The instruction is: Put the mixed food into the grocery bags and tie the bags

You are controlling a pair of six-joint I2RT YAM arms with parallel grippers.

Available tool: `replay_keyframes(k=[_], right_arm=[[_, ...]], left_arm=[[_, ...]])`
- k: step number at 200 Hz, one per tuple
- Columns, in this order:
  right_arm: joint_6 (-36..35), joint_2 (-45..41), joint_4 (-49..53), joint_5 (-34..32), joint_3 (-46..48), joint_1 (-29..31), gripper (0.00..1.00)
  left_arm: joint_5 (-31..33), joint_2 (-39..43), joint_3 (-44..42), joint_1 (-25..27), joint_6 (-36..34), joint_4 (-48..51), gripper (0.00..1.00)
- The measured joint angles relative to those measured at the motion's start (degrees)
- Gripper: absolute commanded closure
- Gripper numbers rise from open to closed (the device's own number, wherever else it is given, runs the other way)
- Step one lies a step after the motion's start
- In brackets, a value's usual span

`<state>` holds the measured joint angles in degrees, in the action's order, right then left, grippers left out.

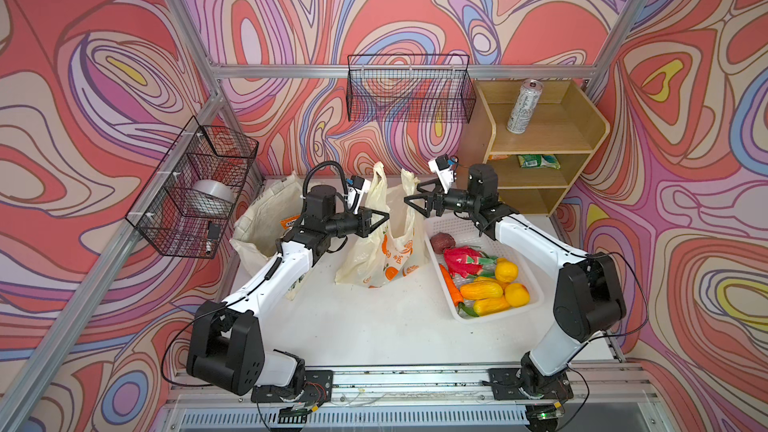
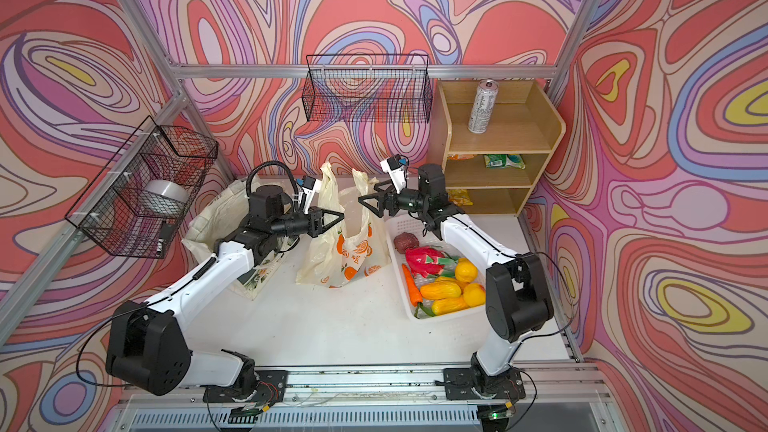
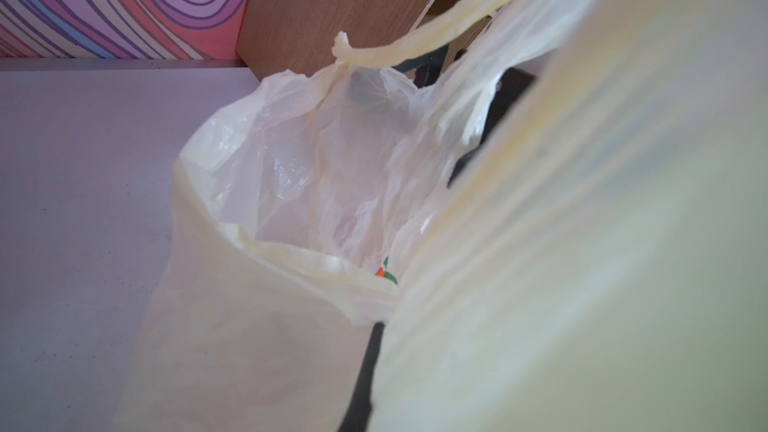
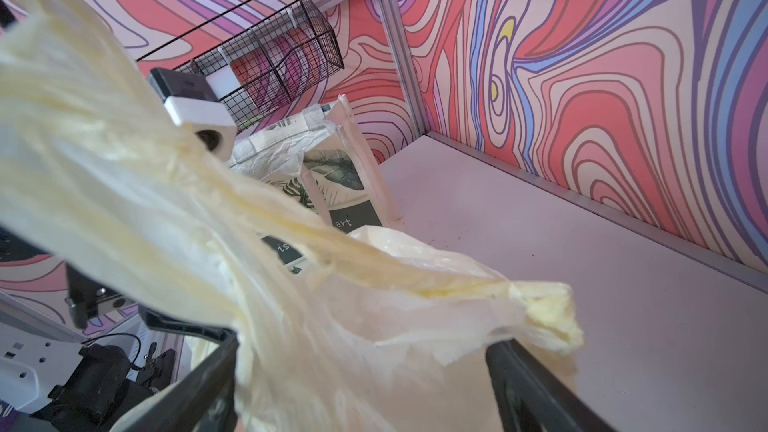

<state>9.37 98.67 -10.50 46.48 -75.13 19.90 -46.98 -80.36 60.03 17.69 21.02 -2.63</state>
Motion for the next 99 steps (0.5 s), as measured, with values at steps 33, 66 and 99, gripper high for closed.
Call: replay_keyframes(k=[33,66,99], right_arm=[[0.83,3.58,-1.18,-2.03,-0.96,0.0,0.08],[0.44,4.28,-1.11,-4.55,-1.05,-0.02,0.04],[-0.48,2.89,-1.07,-7.87,-0.17,-0.61,0.02]], left_arm=[[-0.66,0.0,0.0,0.0,-0.02,0.15,1.0],[-1.07,0.0,0.0,0.0,-0.02,0.37,1.0],[-1.09,0.0,0.0,0.0,-0.24,0.63,1.0]])
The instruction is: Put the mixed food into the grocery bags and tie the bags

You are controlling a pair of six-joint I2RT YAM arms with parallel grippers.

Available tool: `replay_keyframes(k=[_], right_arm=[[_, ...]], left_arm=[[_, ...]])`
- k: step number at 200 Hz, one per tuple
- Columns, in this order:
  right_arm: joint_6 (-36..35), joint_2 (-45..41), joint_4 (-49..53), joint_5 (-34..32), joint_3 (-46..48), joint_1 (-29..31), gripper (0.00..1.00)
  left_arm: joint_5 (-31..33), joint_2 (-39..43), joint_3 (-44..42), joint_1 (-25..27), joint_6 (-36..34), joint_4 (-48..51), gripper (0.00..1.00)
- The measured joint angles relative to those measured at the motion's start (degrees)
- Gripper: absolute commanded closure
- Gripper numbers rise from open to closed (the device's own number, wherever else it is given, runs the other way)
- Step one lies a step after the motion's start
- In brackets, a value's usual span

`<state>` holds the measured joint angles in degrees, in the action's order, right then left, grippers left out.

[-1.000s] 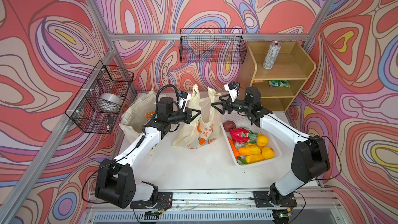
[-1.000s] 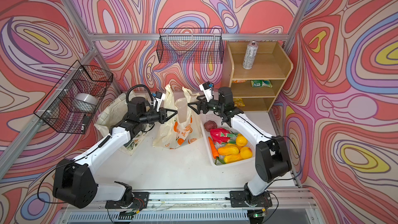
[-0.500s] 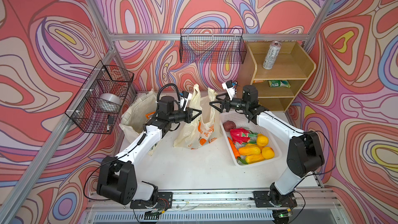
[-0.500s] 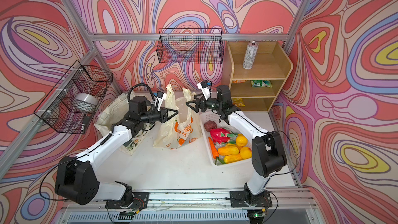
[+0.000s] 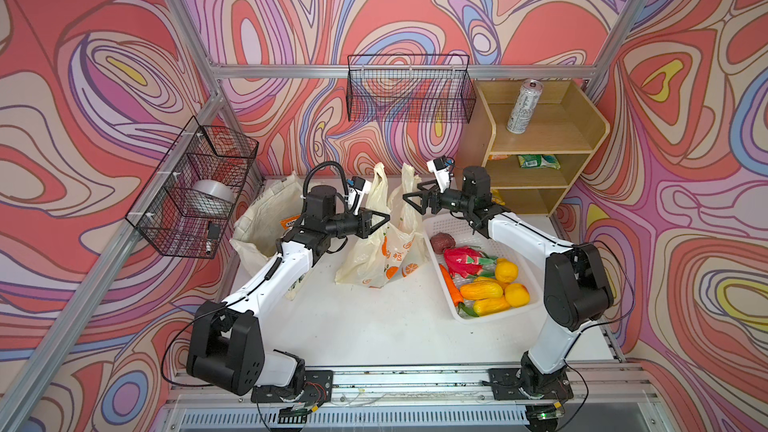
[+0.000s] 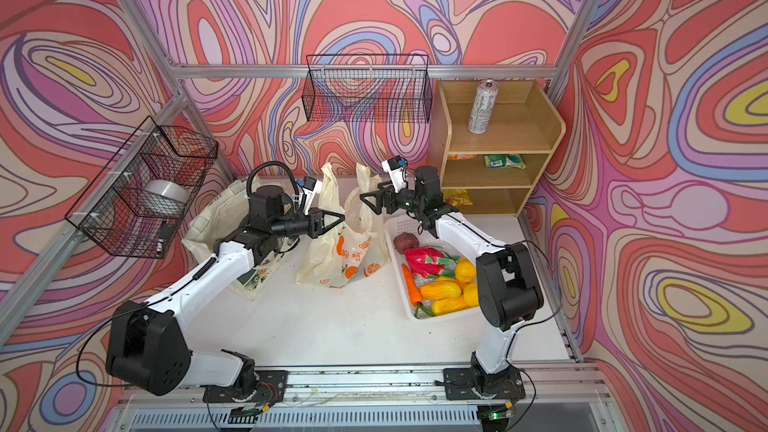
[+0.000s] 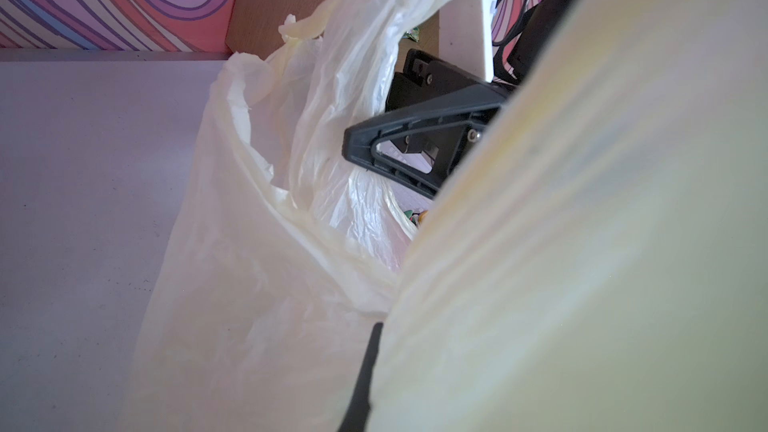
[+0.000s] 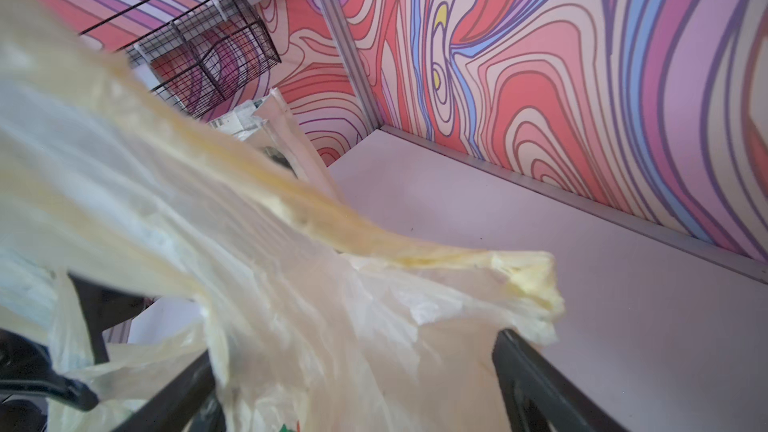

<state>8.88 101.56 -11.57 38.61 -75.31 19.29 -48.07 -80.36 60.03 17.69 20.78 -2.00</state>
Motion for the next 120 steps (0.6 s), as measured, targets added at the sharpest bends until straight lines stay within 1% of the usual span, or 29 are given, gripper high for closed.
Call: replay_keyframes(k=[33,61,87,120], right_arm=[[-1.16,-3.93,-0.04,-4.24,2.43,-0.48,0.01],[-2.14,-5.03,-0.28,-5.64,2.4,-0.52,0.02],[-2.45,-3.54,0.02,-4.63,0.76,-0.52,0.02],[-2.1,1.97,-0.04,-1.6,-4.61,-0.52,0.03]], left_arm=[[0.0,0.0,0.22,0.0,-0.5,0.85,1.0],[-0.07,0.0,0.31,0.0,-0.68,1.14,1.0],[-0.44,0.0,0.35,0.0,-0.68,1.42,1.0],[-1.46,-0.13,1.46,0.0,-0.96,2.51,1.0]])
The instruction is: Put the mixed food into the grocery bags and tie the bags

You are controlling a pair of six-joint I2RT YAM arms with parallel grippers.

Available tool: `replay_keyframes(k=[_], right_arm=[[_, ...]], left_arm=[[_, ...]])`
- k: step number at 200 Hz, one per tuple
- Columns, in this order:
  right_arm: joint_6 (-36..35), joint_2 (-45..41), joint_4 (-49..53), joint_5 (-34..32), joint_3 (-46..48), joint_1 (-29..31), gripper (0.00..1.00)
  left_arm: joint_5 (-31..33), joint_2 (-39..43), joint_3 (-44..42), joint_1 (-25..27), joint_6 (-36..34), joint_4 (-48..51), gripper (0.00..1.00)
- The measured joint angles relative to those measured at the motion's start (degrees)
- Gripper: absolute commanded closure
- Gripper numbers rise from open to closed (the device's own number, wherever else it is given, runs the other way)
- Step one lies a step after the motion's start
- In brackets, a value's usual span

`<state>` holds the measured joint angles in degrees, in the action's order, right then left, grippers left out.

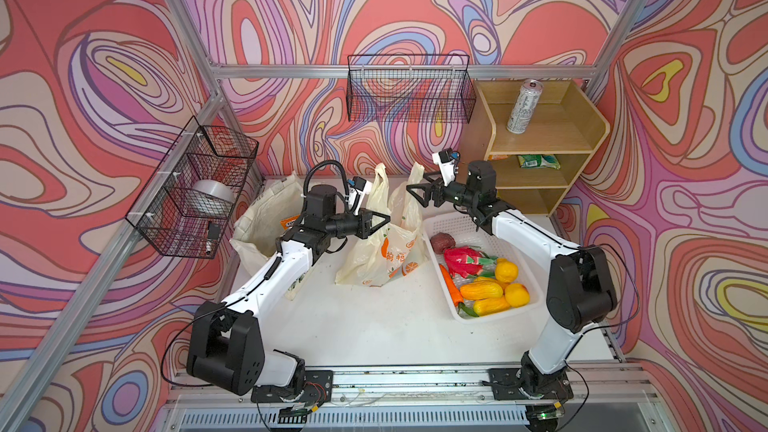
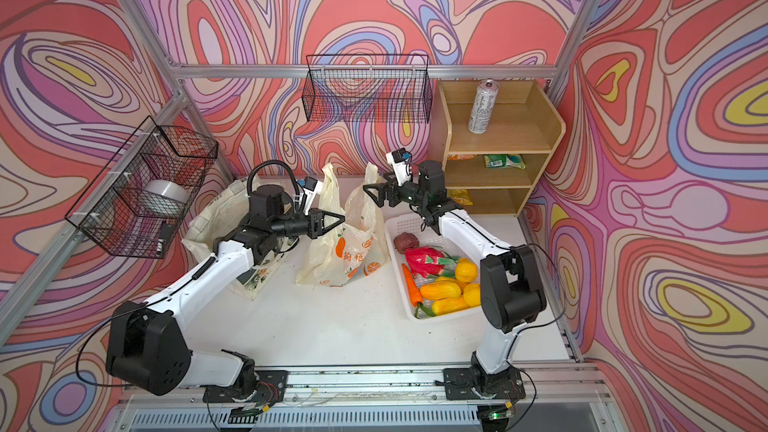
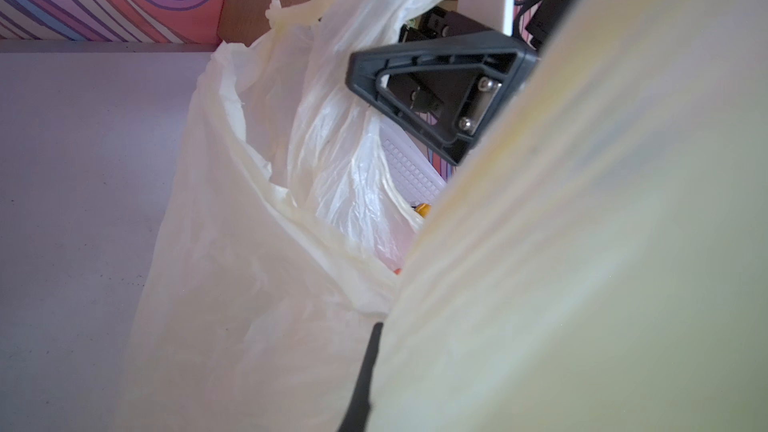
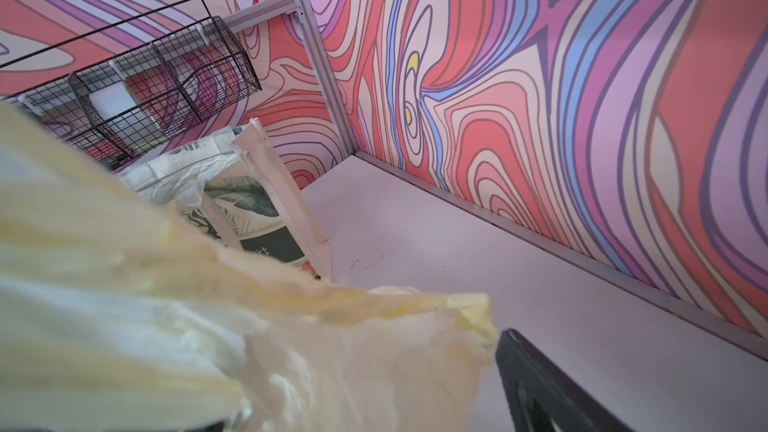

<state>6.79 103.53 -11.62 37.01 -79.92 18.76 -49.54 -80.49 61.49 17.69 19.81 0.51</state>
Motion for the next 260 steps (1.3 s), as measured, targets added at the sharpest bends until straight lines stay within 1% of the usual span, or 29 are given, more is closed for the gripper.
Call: replay_keyframes(k=[13,21,30,43,49,51,54,55,60,62,63,87,107,127,143,161,180,192,224,231,240,245,250,260], right_arm=[[0.61,2.54,-0.33,1.4,-2.03,0.0,0.06],[1.18,3.98,-0.66,2.21,-3.06,0.0,0.12],[1.73,5.57,-1.14,3.41,-4.0,0.0,0.23],[3.02,7.08,-1.75,5.05,-4.52,0.0,0.47],[3.74,7.63,-2.05,5.88,-4.55,0.0,0.63],[3.8,7.78,-2.23,6.23,-4.55,0.0,0.66],[4.15,7.96,-2.23,6.38,-4.55,0.0,0.76],[4.42,7.98,-2.19,6.58,-4.55,0.0,0.77],[4.61,8.2,-2.21,7.17,-4.55,0.0,0.93],[4.87,8.24,-2.23,7.5,-4.55,0.0,0.99],[4.98,8.24,-2.23,7.61,-4.55,0.0,1.0],[6.38,7.87,-2.97,9.6,-4.07,0.0,1.0],[6.58,4.98,-2.91,9.75,-0.85,0.0,1.0],[6.38,-0.68,-1.46,8.7,3.26,0.0,1.0],[5.9,-6.84,0.02,7.3,6.34,0.07,1.0],[5.16,-12.87,1.57,5.33,8.13,0.61,1.0],[3.67,-17.77,3.39,3.04,9.33,2.54,1.0],[2.05,-19.69,4.83,1.2,9.86,4.85,1.0],[-1.9,-20.15,9.09,-2.58,9.99,9.7,1.0],[-2.62,-19.93,9.79,-3.28,9.99,9.88,0.9],[-3.43,-19.56,10.34,-4.44,10.03,9.81,0.62],[-3.96,-19.28,10.6,-5.22,10.05,9.77,0.49],[-4.44,-18.97,10.86,-5.9,10.08,9.73,0.42],[-5.35,-18.38,11.26,-7.32,10.16,9.55,0.33]], left_arm=[[-0.5,-0.24,0.76,0.0,-0.13,0.31,1.0],[-0.68,-0.33,1.01,0.0,-0.13,0.37,1.0],[-0.96,-0.42,1.16,0.0,-0.13,0.39,1.0],[-1.2,-0.68,1.25,0.0,-0.11,0.39,1.0],[-1.27,-0.79,1.25,0.0,-0.09,0.39,1.0],[-1.27,-0.83,1.25,0.0,-0.07,0.39,1.0],[-1.27,-0.87,1.25,0.0,-0.07,0.37,1.0],[-1.27,-0.92,1.25,0.0,-0.04,0.33,1.0],[-1.27,-0.94,1.25,0.0,0.07,0.31,1.0],[-1.27,-0.96,1.25,0.0,0.17,0.24,1.0],[-1.27,-0.98,1.25,0.0,0.22,0.22,1.0],[-1.25,-1.01,0.7,0.0,1.46,-1.49,1.0],[-0.72,-1.01,-0.13,0.0,2.84,-2.75,1.0],[0.98,-1.01,-0.39,0.0,3.63,-3.08,1.0],[2.73,-0.98,-0.42,0.0,4.04,-3.21,1.0],[5.07,-0.98,-0.42,0.0,4.42,-3.26,1.0],[7.32,-0.98,-0.42,0.0,4.5,-3.28,1.0],[8.26,-1.05,-0.39,0.0,4.66,-3.28,1.0],[8.96,-2.19,0.02,0.0,5.16,-3.43,1.0],[8.9,-2.47,0.02,0.0,5.35,-3.52,1.0],[8.81,-2.75,0.02,0.0,5.49,-3.74,1.0],[8.61,-2.89,0.02,0.0,5.55,-3.91,1.0],[8.44,-2.95,0.02,0.0,5.7,-4.07,1.0],[7.96,-2.99,0.02,0.0,5.81,-4.55,1.0]])
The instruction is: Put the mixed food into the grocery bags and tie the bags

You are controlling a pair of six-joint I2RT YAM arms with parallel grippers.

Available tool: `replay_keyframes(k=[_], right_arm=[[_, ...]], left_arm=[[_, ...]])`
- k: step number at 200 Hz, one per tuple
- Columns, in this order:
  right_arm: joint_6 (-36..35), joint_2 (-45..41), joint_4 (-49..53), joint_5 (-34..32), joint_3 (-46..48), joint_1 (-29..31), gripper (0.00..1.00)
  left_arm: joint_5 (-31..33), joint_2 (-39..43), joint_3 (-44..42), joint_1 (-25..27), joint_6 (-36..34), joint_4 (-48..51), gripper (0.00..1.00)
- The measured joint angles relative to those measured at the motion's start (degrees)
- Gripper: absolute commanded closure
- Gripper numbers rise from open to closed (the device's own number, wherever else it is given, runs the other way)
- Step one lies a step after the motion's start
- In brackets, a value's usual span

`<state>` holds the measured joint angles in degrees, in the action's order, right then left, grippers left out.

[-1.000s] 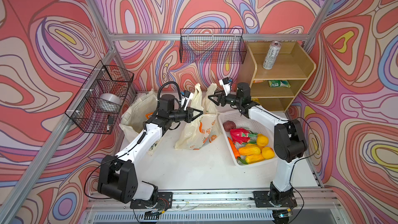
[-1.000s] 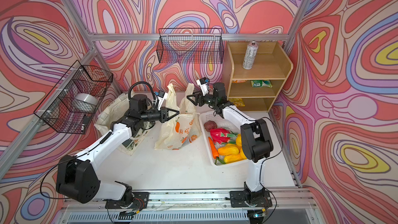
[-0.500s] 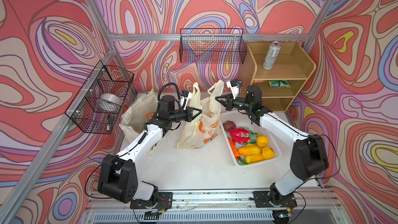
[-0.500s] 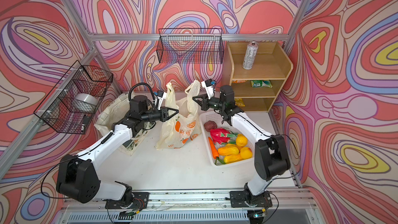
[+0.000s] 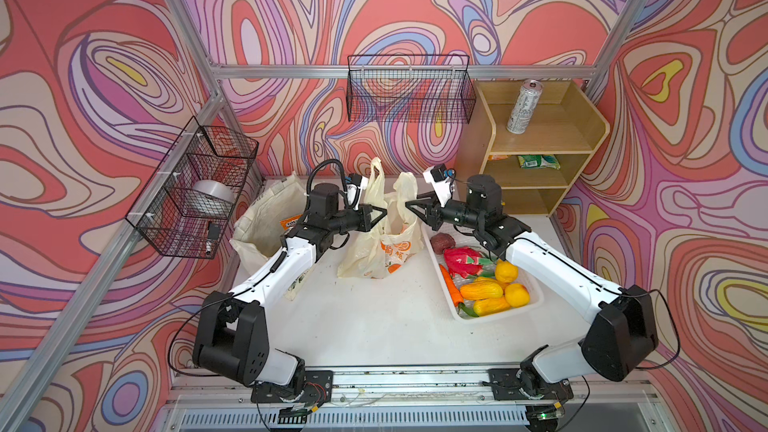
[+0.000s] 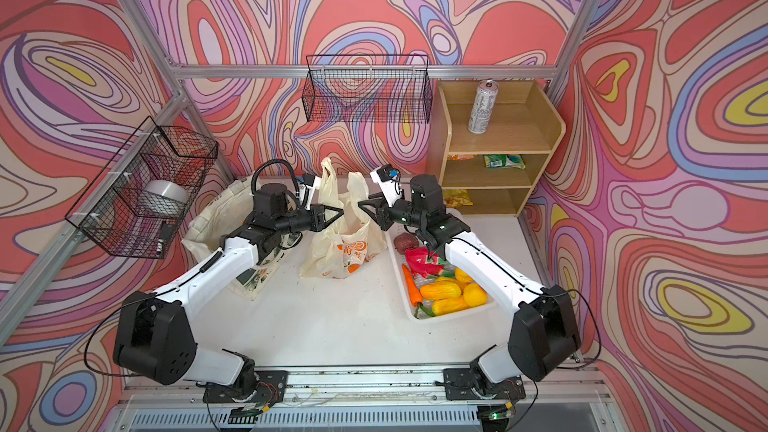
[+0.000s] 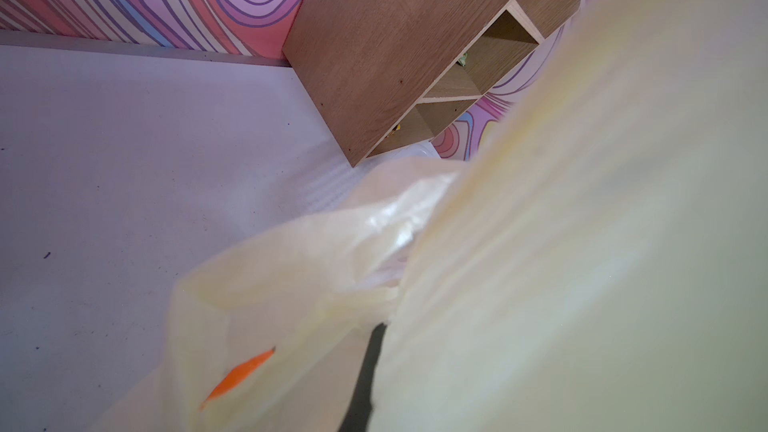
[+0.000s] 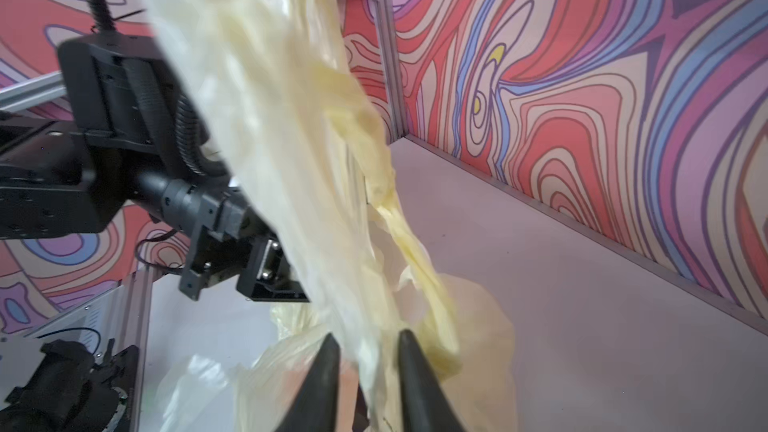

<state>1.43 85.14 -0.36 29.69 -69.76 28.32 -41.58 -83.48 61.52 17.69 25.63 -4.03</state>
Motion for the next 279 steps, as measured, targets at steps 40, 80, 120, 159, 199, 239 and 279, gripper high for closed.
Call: replay_keyframes(k=[40,80,120,159,199,239,279], right_arm=[[-3.04,2.14,0.17,-6.34,1.42,-0.28,0.26],[-3.56,2.51,-0.68,-8.31,1.46,-2.89,0.23],[-3.72,2.23,-2.99,-6.36,2.54,-7.21,0.08],[-3.76,5.31,-2.69,0.48,-0.92,-8.33,0.08],[-2.12,15.72,-4.7,7.45,-8.39,-8.33,0.42],[2.47,21.4,-5.16,13.05,-11.87,-8.33,1.0],[3.39,14.88,-2.84,9.2,-8.22,-8.26,1.0]], left_arm=[[-2.43,-0.09,0.0,0.0,0.15,-1.51,1.0],[-4.02,-0.31,0.0,0.0,0.13,-1.79,1.0],[-5.25,-0.31,0.0,0.0,0.11,-1.79,1.0],[-6.82,-0.72,0.15,0.0,0.11,-1.77,1.0],[-9.42,-2.93,1.75,0.0,0.02,-1.64,1.0],[-10.69,-4.02,2.95,0.0,-0.07,-1.22,1.0],[-0.94,-2.58,3.02,0.0,0.07,3.43,1.0]])
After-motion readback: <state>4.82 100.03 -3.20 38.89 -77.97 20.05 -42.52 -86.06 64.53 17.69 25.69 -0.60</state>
